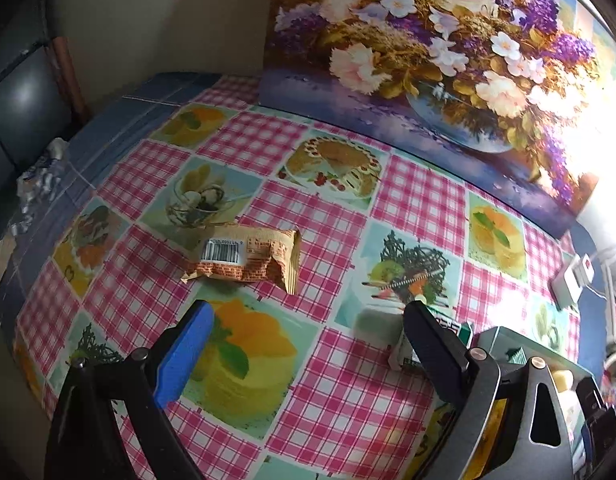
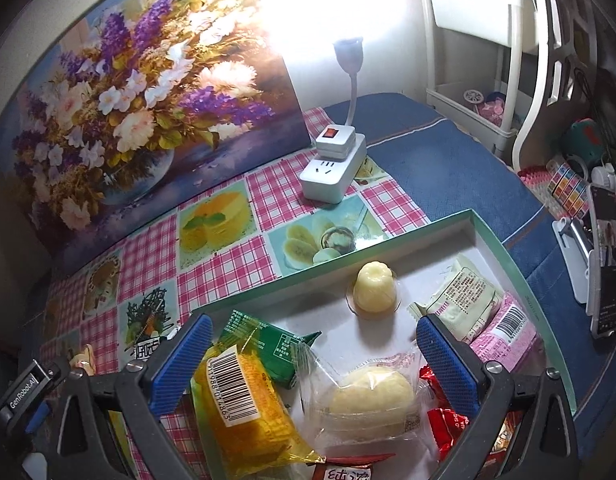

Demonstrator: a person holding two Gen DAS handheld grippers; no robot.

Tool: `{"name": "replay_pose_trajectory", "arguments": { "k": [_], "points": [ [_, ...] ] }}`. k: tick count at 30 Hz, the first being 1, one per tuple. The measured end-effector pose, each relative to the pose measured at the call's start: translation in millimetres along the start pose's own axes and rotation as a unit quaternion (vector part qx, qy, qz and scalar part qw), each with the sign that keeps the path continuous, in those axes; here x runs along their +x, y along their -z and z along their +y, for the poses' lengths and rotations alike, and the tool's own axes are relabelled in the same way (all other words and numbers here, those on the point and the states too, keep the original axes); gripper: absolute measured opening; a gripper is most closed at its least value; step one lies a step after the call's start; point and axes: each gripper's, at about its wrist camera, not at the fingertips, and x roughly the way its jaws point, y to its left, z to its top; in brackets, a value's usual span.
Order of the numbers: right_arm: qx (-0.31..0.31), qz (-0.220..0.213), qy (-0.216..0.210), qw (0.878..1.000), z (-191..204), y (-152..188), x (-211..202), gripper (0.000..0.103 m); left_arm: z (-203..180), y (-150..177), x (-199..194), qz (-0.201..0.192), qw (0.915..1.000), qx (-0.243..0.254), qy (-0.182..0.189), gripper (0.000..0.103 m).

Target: Organize snacks

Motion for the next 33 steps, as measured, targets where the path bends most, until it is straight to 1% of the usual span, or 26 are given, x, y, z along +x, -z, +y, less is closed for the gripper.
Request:
{"name": "replay_pose_trajectory", "arguments": {
  "k": [1, 4, 7, 10, 17, 21, 26, 33],
  "points": [
    [-0.001, -0.004, -0.001, 1.0, 3, 0, -3, 0.103, 3, -1, 1, 0.003, 1.0, 0.0, 0.002, 0.096],
    [-0.011, -0.016, -0.032, 0.999, 18, 0, -12, 0.103, 15, -5, 0, -0.001, 0.9999, -0.014, -0.009, 0.096],
    [-0.045, -0.024, -0.062, 0.997, 43, 5, -19, 0.103, 32, -10, -4, -0.009, 0.9994, -0.029, -0.016, 0.096],
    [-0.081, -0.018, -0.086, 0.993, 69, 13, -21, 0.103, 48, -14, -8, -0.015, 0.9986, -0.046, -0.023, 0.096],
    [-0.135, -0.004, -0.122, 0.983, 112, 34, -24, 0.103, 85, -18, -14, -0.028, 0.9959, -0.077, -0.039, 0.096],
    [-0.154, 0.004, -0.139, 0.978, 131, 46, -26, 0.103, 104, -20, -15, -0.036, 0.9944, -0.085, -0.052, 0.096],
    [-0.174, 0.015, -0.158, 0.972, 155, 60, -22, 0.103, 128, -21, -9, -0.031, 0.9917, -0.106, -0.066, 0.096],
    [-0.198, 0.039, -0.159, 0.966, 180, 75, -5, 0.103, 148, -21, 3, -0.016, 0.9893, -0.131, -0.062, 0.096]
  ]
}}
